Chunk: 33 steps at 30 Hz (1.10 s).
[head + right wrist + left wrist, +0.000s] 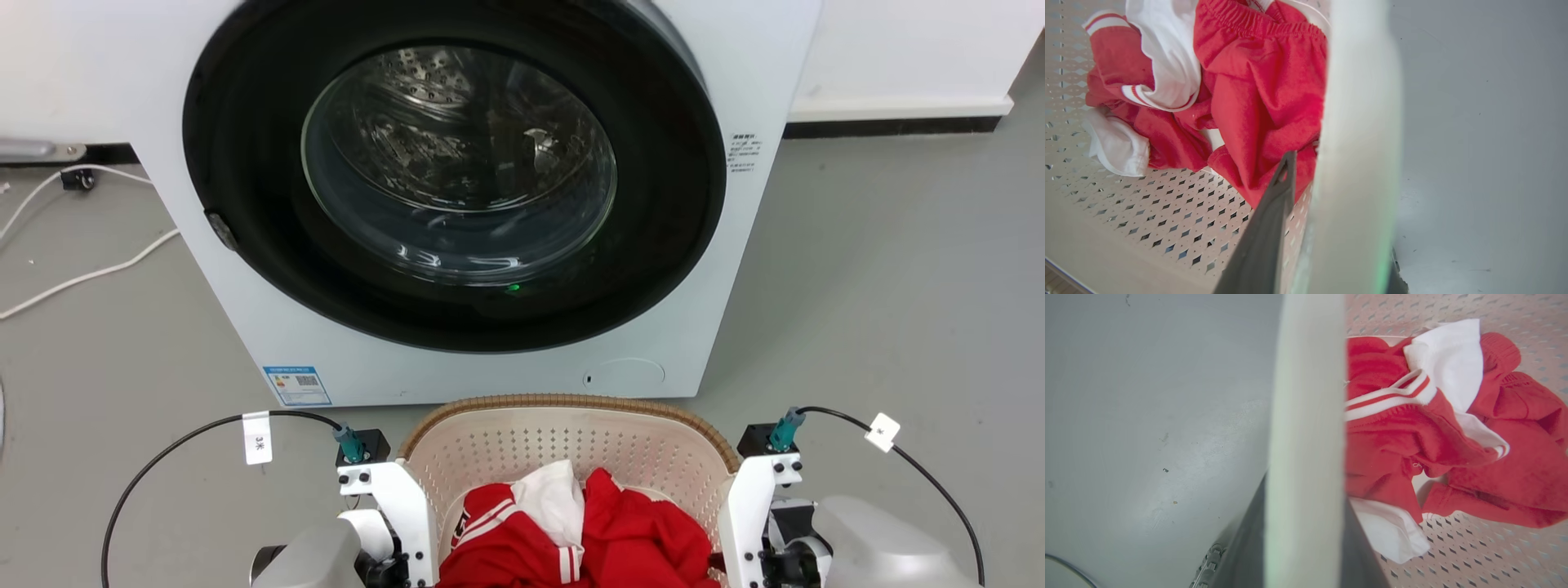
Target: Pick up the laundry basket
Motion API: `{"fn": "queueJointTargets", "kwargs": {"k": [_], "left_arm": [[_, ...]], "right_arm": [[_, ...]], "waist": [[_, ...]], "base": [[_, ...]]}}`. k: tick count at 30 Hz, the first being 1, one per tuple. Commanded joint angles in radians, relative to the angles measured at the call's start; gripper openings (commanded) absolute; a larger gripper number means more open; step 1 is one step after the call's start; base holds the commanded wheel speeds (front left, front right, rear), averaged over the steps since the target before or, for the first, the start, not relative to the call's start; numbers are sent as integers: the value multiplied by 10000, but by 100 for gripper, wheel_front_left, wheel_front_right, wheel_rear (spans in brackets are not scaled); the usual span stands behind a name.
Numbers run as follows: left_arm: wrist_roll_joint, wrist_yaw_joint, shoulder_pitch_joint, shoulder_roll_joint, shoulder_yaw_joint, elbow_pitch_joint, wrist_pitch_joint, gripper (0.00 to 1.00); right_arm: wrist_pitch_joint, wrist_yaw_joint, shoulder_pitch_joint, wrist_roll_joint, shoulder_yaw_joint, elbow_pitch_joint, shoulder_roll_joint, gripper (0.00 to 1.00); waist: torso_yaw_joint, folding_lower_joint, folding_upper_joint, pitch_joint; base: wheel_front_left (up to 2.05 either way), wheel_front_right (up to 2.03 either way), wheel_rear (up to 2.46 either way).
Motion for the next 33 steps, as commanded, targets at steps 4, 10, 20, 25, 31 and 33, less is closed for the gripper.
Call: {"fn": "queueJointTargets", "kwargs": {"k": [4,10,20,25,31,33], "left_arm": [[-74,-120,41,-182,-90,18,131,0],[-115,-142,134,-182,-137,72,164,0],[-219,-165,217,-182,-234,126,79,0],[-271,-146,249,-178,-239,153,66,0],[-362,-165,283,-178,-274,170,78,0],[-368,-164,284,-177,-286,174,89,0]], "right_arm": [[71,164,270,146,75,-43,458,0],[34,164,426,187,108,131,560,0],[-8,164,456,192,163,356,640,0],[59,164,276,133,213,336,598,0],[42,164,216,140,240,334,572,0],[48,164,190,152,247,342,563,0]], "waist": [[64,2,-1,-327],[80,2,-1,-449],[111,2,-1,-519],[122,2,-1,-534],[128,2,-1,-524],[124,2,-1,-514]], "base": [[0,0,0],[0,0,0],[0,0,0],[0,0,0],[0,0,0],[0,0,0]]}}
